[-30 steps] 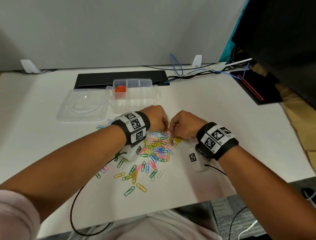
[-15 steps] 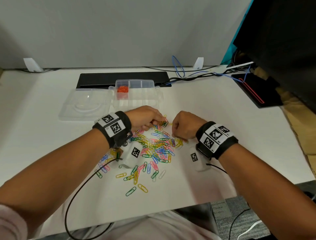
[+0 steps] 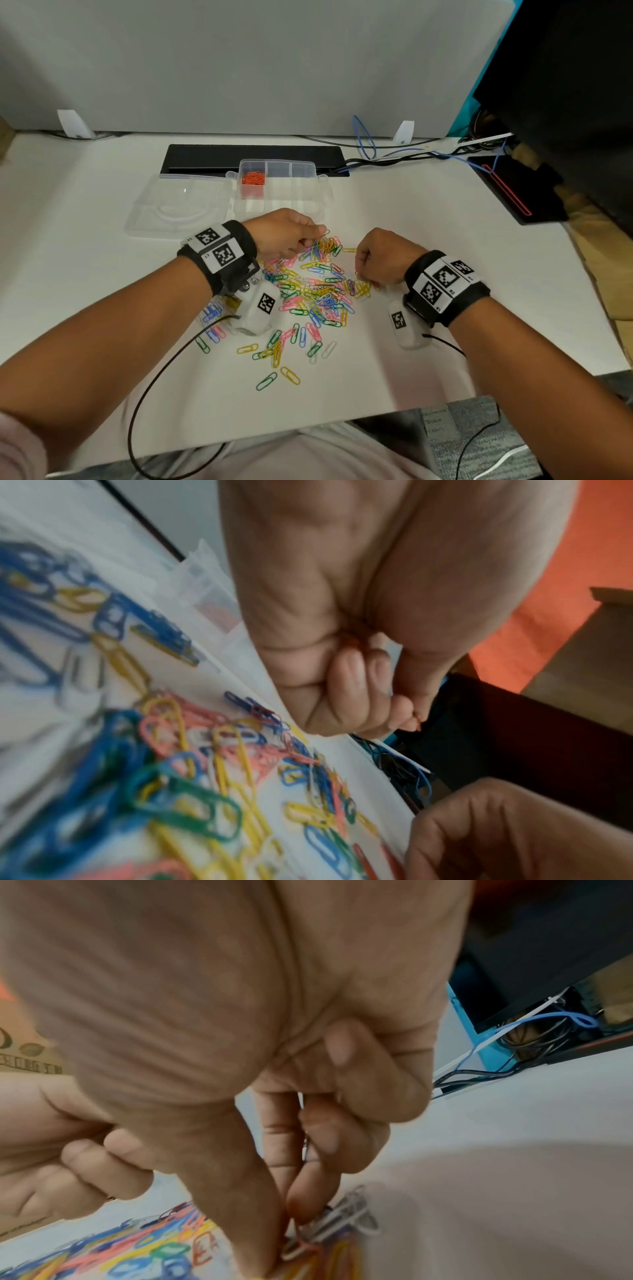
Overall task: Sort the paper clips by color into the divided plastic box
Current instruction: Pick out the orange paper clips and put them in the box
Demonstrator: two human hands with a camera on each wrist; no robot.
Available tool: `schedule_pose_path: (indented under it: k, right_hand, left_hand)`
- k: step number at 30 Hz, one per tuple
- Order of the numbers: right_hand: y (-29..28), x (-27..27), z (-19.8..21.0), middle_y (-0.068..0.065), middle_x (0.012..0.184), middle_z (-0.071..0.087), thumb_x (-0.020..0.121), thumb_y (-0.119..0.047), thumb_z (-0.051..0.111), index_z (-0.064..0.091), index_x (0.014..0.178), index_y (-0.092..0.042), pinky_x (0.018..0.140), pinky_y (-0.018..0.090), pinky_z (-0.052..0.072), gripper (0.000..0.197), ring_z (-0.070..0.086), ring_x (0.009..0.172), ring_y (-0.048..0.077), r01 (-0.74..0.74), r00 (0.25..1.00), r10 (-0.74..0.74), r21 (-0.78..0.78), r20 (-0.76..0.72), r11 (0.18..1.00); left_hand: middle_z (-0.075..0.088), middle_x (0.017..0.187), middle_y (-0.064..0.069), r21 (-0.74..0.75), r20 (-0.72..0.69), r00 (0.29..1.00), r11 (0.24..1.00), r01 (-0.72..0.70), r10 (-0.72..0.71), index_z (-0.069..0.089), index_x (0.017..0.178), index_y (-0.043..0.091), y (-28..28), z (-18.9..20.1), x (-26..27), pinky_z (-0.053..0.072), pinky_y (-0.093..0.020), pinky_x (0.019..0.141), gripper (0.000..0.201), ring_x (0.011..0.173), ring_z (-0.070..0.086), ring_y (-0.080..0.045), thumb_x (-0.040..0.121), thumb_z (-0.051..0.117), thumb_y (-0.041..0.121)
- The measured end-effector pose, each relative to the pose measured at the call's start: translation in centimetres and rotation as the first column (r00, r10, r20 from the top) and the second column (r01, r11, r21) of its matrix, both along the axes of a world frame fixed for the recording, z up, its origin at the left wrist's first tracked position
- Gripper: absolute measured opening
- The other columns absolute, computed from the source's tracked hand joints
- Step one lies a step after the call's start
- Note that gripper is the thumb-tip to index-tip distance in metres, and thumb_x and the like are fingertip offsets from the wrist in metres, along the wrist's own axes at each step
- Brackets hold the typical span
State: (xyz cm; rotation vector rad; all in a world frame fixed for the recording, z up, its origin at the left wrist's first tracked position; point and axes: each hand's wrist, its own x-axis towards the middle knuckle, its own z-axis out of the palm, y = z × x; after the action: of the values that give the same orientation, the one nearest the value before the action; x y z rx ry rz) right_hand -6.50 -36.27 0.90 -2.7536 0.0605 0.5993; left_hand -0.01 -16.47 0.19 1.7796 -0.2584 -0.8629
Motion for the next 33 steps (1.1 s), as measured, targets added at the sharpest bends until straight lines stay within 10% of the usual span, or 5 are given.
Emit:
schedule_pose_path:
  k: [7, 15, 18, 33]
  right_hand:
    - [0.4, 0.3, -0.1, 0.001, 0.078, 0.070, 0.079, -0.005, 0.061, 0.066, 0.077, -0.016, 0.070, 0.032, 0.057, 0.013, 0.067, 0.080, 0.021, -0.038, 0.998, 0.040, -0.026, 0.049, 0.999]
    - [0.2, 1.6, 0.5, 0.013, 0.081, 0.074, 0.080, 0.002, 0.068, 0.077, 0.085, -0.007, 0.072, 0.031, 0.055, 0.013, 0.063, 0.067, 0.013, 0.059, 0.988, -0.108, 0.379, 0.109, 0.923]
    - [1.5, 2.0, 0.1, 0.001, 0.073, 0.073, 0.077, 0.000, 0.069, 0.078, 0.076, -0.012, 0.062, 0.024, 0.053, 0.015, 0.059, 0.059, 0.001, 0.032, 0.994, -0.058, 0.272, 0.087, 0.962]
    - [3.6, 3.0, -0.6, 0.014, 0.087, 0.074, 0.075, -0.002, 0.067, 0.075, 0.085, 0.002, 0.071, 0.034, 0.058, 0.013, 0.071, 0.087, 0.027, -0.055, 0.998, 0.056, -0.042, 0.017, 0.998]
  left_hand:
    - [0.055, 0.069, -0.003, -0.263, -0.416, 0.903, 0.937, -0.230, 0.105, 0.050, 0.088, 0.009, 0.1, -0.2, -0.6, 0.029, -0.014, 0.036, 0.008, 0.047, 0.036, -0.007, 0.096, 0.050, 0.010]
    - [0.048, 0.063, -0.002, -0.208, -0.518, 0.836, 0.921, -0.329, 0.182, 0.055, 0.082, 0.008, -0.7, -0.5, -0.7, 0.025, -0.016, 0.037, 0.017, 0.046, 0.035, -0.008, 0.091, 0.046, 0.018]
    - [0.036, 0.058, 0.004, -0.166, -0.531, 0.819, 0.920, -0.355, 0.220, 0.044, 0.073, 0.017, -0.8, -0.5, -0.4, 0.017, -0.016, 0.035, 0.023, 0.043, 0.025, -0.007, 0.094, 0.045, 0.027]
    - [0.031, 0.054, 0.007, -0.120, -0.415, 0.874, 0.936, -0.330, 0.255, 0.044, 0.069, 0.018, 0.5, -1.2, -1.1, 0.014, -0.016, 0.032, 0.031, 0.038, 0.020, -0.006, 0.098, 0.046, 0.030]
